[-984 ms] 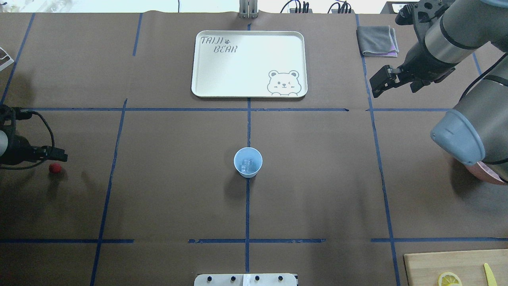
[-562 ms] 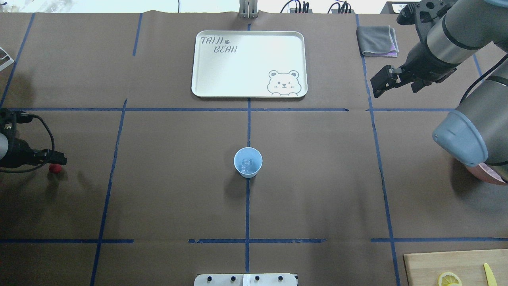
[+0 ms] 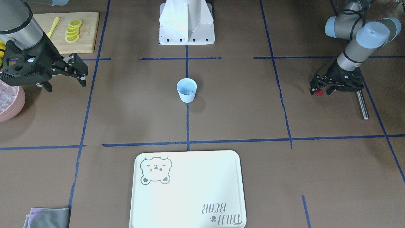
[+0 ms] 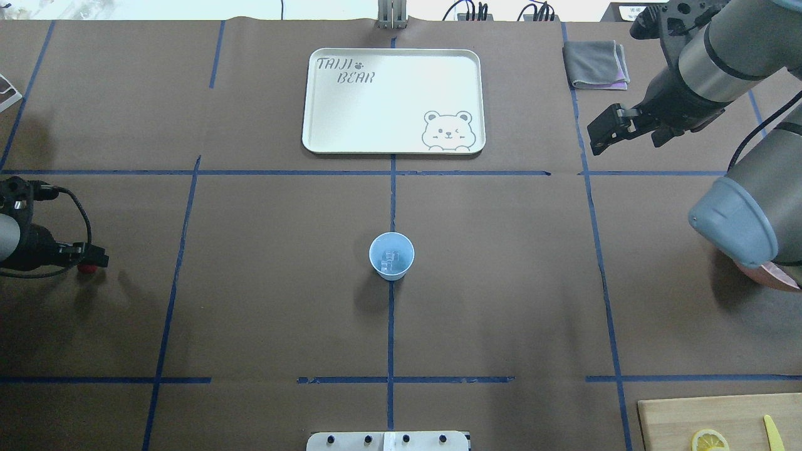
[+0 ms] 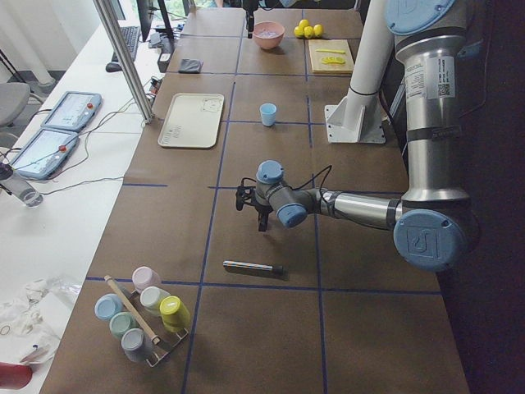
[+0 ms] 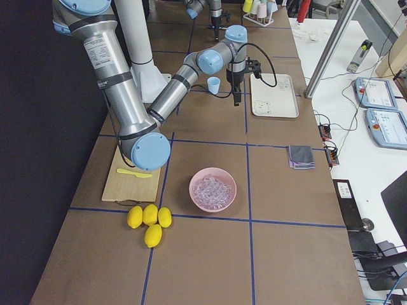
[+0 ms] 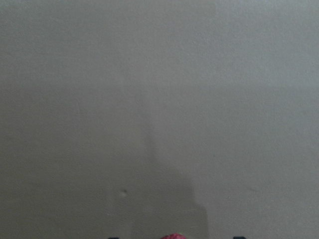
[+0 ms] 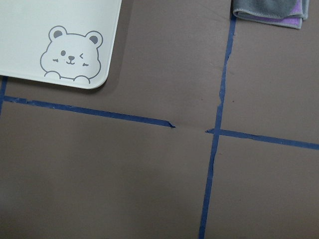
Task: Mash ice and strawberries in cup
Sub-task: 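Grasp the red strawberry with the left gripper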
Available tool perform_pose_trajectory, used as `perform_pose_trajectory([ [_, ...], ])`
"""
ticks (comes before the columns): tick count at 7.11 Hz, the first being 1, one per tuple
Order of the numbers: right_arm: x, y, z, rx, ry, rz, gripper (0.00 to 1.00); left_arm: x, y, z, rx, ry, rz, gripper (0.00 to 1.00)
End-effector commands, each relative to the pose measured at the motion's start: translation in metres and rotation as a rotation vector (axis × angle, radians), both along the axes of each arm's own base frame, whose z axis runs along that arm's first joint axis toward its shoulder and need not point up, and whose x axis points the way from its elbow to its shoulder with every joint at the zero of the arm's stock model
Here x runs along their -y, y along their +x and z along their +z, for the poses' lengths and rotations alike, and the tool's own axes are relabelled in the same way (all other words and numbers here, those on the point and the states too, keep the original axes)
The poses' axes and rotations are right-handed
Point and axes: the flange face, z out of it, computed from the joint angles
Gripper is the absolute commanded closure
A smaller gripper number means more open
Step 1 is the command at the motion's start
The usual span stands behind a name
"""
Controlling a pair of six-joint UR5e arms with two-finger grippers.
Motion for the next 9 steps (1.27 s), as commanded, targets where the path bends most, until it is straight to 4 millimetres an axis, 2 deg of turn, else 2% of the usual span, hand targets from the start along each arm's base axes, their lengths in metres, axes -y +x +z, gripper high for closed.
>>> perform_pose_trajectory([
  [1,-0.0025,0.0017,-0.0024,0.004,0.004,0.002,0.01,-0.0015,0.0023,0.0001,0.001,-0.001,0.006,0.27],
  [5,-0.0033,0.0009,-0.0040,0.007,0.004,-0.001,0.01,-0.0017,0.0013,0.0018,0.003,-0.005,0.005,0.37],
  [6,-0.0033,0.0009,-0.0040,0.007,0.004,-0.001,0.01,-0.0017,0.0013,0.0010,0.002,-0.004,0.005,0.44],
  [9,-0.0048,0.0020,-0.0059,0.009,0.005,0.000,0.01,-0.0024,-0.0023,0.0015,0.003,-0.005,0.001,0.93],
])
